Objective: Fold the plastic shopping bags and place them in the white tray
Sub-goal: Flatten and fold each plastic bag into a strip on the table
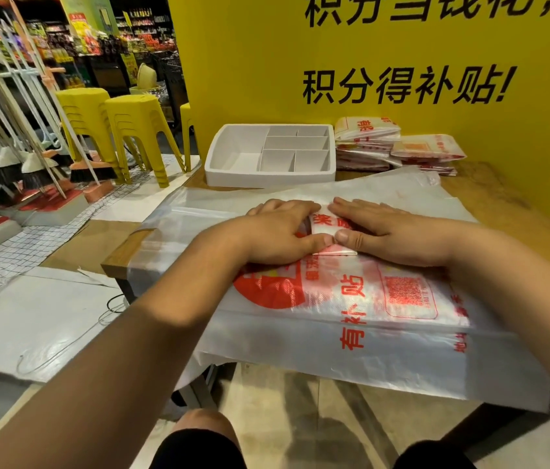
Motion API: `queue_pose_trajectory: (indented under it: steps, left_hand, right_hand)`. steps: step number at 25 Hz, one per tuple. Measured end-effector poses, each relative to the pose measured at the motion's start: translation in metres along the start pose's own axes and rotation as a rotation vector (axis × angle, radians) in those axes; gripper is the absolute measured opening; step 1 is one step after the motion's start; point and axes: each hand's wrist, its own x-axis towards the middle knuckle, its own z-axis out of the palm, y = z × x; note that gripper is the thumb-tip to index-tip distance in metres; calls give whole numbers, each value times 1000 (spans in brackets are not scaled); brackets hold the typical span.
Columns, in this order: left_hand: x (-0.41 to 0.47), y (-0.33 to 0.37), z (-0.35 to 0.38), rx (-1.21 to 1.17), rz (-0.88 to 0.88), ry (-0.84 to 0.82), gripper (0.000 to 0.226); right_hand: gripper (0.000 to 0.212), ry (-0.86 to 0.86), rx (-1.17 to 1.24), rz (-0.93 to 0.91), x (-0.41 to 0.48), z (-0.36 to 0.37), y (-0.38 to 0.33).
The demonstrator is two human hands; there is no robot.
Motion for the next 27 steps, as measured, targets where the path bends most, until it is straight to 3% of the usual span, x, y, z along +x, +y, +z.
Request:
queue_pose_trajectory:
  steps: [3, 6, 11, 13, 15, 20, 27]
  left_hand:
    - [2, 2, 1, 59, 2, -97, 74]
    - [1, 1, 1, 72, 20, -94, 72]
    - [2, -14, 6, -192, 24, 186, 44]
    - [1, -17, 7, -197, 63, 232, 31]
    - [-2, -18, 6, -209, 89, 276, 24]
    - [-2, -17, 7, -181, 138, 323, 17]
    - [-2, -15, 6, -227, 173, 282, 13]
  right_hand:
    - [75, -88, 6, 36, 5, -6, -4]
    - [74, -78, -24, 114, 7, -8, -13]
    - [46, 435, -14, 250, -7, 5, -20]
    - [27, 567, -25, 274, -12, 9, -20]
    - [21, 626, -58, 305, -17, 10, -24]
    - [65, 497, -172, 520, -25, 12, -35]
    - [49, 457, 242, 523, -20, -2, -33]
